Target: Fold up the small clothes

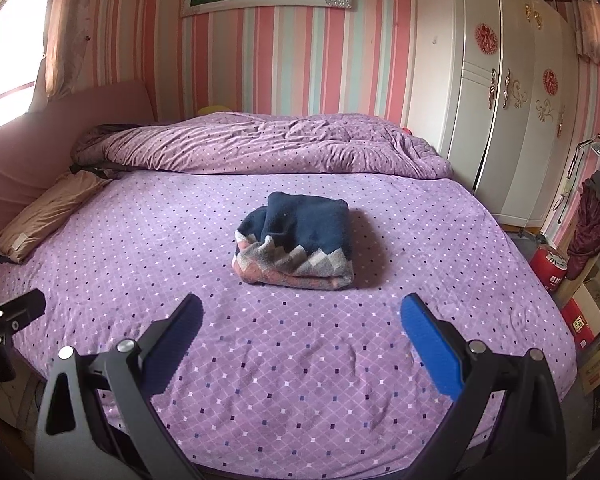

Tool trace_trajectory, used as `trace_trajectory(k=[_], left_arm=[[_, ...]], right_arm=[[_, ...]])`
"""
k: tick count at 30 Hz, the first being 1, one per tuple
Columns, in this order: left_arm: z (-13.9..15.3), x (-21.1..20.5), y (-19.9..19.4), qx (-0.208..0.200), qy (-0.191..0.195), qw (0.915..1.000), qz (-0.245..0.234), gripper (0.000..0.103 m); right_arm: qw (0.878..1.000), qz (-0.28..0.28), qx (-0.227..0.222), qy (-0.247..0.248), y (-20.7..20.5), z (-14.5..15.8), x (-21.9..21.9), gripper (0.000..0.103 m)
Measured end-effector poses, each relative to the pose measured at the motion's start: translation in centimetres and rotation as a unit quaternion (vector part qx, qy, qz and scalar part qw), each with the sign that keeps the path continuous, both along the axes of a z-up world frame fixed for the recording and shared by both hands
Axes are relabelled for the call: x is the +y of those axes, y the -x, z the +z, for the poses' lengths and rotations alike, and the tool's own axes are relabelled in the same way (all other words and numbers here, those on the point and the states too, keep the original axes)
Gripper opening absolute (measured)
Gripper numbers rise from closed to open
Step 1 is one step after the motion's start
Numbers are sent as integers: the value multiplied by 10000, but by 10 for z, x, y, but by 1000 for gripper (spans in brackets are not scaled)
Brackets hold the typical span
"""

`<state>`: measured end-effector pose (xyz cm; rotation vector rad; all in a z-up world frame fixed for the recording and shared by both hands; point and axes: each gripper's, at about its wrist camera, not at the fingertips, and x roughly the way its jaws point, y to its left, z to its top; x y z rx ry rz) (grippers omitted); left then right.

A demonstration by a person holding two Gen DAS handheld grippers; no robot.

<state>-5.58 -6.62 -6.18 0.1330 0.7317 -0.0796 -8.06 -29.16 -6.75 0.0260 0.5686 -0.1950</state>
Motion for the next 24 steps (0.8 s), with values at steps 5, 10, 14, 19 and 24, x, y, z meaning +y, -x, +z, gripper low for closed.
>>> trace_trajectory(k=[5, 10, 14, 19, 24], left_arm=[[0, -1, 0, 91, 43, 9999, -41, 100], [0, -3, 0, 86, -21, 9999, -64, 100], [1, -4, 0, 55, -17, 9999, -114, 100], [4, -1, 5, 39, 308, 9991, -302, 100], [8, -1, 7, -39, 279, 9994, -214, 100]], right_arm=[[10000, -7, 20, 51, -2, 0, -1, 100], [9999, -29, -4, 109, -4, 2, -1, 100], [9999, -52, -4, 111, -4, 3, -3, 100], [9996, -96, -18, 248, -6, 3, -3, 100], [9996, -78, -19, 277, -6, 4, -2, 100]])
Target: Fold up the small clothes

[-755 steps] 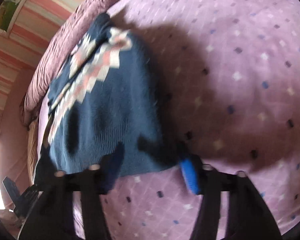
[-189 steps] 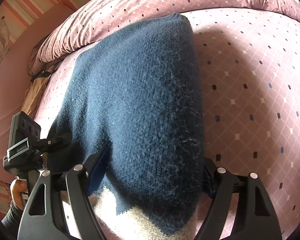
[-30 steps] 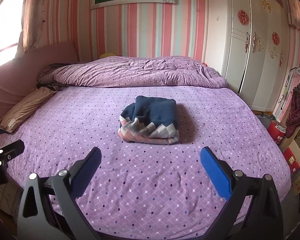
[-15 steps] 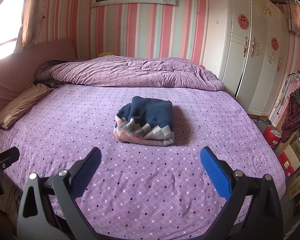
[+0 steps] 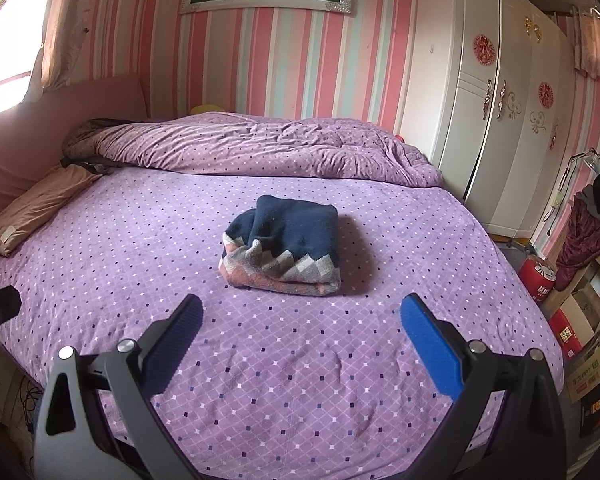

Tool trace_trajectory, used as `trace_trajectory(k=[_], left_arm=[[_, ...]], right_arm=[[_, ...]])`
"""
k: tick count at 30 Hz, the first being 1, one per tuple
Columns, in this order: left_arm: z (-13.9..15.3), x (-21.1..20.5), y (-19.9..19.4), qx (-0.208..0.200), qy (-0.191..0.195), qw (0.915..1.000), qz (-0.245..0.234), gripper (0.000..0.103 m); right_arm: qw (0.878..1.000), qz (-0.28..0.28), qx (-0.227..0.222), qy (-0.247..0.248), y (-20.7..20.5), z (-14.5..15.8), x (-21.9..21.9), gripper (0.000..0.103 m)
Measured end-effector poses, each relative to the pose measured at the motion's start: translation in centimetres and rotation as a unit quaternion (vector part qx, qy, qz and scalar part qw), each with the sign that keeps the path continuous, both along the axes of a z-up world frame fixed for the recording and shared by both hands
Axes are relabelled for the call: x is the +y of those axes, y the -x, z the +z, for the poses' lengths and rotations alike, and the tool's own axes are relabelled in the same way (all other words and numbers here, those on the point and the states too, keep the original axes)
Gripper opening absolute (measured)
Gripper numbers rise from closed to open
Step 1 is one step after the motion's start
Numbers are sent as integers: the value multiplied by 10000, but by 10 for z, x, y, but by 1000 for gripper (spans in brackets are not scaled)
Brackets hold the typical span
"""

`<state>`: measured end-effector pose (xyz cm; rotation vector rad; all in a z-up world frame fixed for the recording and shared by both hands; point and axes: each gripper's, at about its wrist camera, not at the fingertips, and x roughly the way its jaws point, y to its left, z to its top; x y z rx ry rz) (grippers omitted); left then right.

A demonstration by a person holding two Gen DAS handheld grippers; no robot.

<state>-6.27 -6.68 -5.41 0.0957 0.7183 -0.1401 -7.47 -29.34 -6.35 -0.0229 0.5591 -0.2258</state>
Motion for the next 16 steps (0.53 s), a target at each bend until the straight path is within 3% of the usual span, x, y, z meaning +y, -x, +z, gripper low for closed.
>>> trace_trajectory(k=[16], left_arm=[[0, 4, -7, 34, -167, 9995, 266, 100]], right_arm=[[10000, 10, -27, -52, 3, 5, -3, 99]])
